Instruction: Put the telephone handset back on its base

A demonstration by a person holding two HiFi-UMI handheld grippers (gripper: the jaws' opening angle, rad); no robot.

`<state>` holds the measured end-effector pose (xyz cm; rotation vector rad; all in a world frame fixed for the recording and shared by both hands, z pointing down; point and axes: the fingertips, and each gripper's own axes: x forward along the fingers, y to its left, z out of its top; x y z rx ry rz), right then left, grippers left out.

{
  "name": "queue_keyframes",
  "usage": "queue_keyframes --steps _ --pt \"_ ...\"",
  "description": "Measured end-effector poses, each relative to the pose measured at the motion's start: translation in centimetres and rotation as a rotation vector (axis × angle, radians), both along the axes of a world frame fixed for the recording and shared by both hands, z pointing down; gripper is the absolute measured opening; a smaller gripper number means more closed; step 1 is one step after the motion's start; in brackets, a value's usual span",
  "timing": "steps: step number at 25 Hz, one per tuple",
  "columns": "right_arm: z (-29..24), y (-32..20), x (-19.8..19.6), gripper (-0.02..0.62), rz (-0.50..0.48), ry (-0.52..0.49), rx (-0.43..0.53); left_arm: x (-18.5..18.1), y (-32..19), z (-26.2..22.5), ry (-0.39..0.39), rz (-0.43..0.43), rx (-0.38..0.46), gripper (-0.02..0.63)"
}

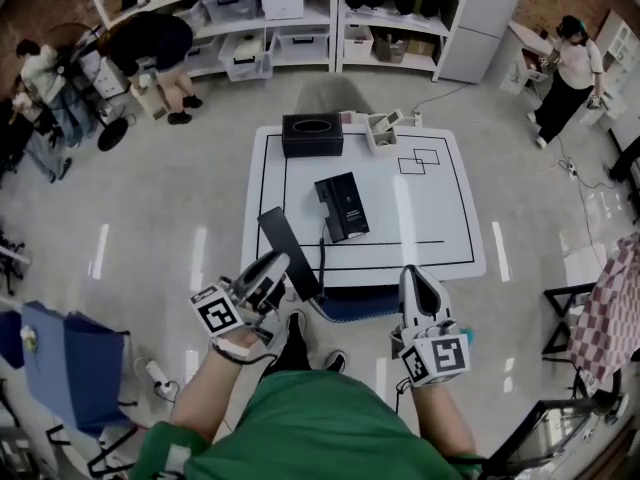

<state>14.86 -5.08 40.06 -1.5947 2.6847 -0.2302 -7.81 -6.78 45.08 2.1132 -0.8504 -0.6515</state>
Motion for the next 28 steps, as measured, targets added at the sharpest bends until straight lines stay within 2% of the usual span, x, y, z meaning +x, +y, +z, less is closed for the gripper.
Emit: queue_keyframes --steps 15,22,28 --pt "1.5 -9.9 -4.6 0.020 0.127 0.054 -0.043 -2.1 -12.2 5.6 0.046 0.146 -0.084 0.083" --pt "3.1 -11.3 -5.9 0.020 0.187 0.073 -0.079 -1.6 -15.2 9.3 0.072 0.217 -0.140 0.083" --pt "4.6 -12.2 -5.3 0.020 0.194 0.077 -0.120 -0.6 -17.0 11.9 0.083 0.234 -0.173 0.083"
